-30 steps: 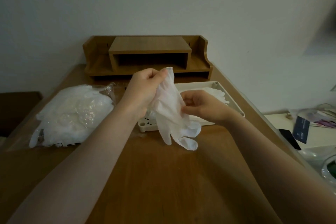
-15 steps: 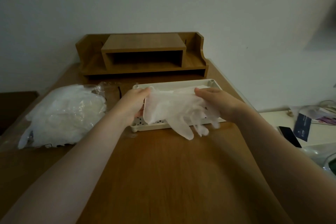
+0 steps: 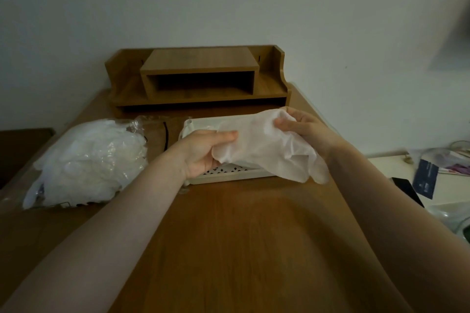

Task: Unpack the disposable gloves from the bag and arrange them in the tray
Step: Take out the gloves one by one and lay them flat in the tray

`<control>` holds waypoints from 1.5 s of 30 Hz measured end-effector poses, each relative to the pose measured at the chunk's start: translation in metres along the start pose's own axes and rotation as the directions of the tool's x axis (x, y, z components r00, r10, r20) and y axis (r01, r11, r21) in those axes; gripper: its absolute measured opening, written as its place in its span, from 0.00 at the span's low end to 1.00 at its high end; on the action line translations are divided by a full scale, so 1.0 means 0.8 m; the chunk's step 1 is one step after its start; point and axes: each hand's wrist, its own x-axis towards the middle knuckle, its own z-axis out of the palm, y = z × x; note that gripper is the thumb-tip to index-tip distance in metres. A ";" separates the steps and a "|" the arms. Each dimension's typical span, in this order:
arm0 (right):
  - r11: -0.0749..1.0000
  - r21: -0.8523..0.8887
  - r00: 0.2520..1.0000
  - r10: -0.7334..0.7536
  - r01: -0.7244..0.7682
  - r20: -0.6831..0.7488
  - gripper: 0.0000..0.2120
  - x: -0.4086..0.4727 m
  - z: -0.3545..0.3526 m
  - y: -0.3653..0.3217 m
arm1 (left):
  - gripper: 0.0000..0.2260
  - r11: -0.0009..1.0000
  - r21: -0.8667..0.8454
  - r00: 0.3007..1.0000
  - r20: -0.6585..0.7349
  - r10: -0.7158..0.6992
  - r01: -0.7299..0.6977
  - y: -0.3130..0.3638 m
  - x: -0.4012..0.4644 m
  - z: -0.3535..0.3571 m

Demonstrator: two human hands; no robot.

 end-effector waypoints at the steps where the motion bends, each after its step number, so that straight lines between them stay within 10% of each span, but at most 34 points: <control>1: 1.000 0.013 1.000 0.000 0.000 0.012 0.13 0.000 -0.002 0.001 | 0.16 1.000 0.029 1.000 -0.026 -0.005 0.005 -0.001 0.002 0.000; 5: 0.984 -0.080 0.987 0.158 -0.158 -0.002 0.19 0.004 -0.015 -0.006 | 0.12 0.996 0.034 0.992 -0.092 0.089 -0.086 0.000 0.010 -0.001; 11: 0.855 -0.408 0.947 0.288 -0.321 -0.141 0.14 0.033 -0.041 -0.017 | 0.15 0.847 0.531 0.886 -0.379 0.268 -0.029 0.002 0.045 -0.008; 22: 0.639 -0.691 0.940 0.269 -0.337 -0.210 0.08 0.097 -0.064 -0.002 | 0.21 0.133 0.942 0.829 -0.334 0.448 0.308 -0.006 0.093 -0.032; 30: 0.529 -0.774 0.907 -0.022 -0.347 -0.421 0.09 0.113 -0.053 0.017 | 0.20 0.045 0.952 0.795 -0.277 0.539 0.302 -0.006 0.094 -0.041; 35: 0.237 -0.947 0.903 -0.321 -0.217 -0.287 0.16 0.092 -0.013 0.022 | 0.19 -0.097 0.987 0.707 -0.022 0.707 0.128 -0.005 0.067 -0.017; 40: -0.004 -0.961 0.956 -0.103 -0.275 -0.274 0.16 0.079 -0.003 0.033 | 0.18 -0.157 0.966 0.846 0.257 0.467 -0.207 -0.021 0.072 0.019; 45: 0.103 -0.899 0.891 -0.126 -0.425 -0.436 0.12 0.078 -0.033 0.038 | 0.28 -0.174 0.981 0.977 0.118 0.178 -0.087 -0.045 0.093 -0.004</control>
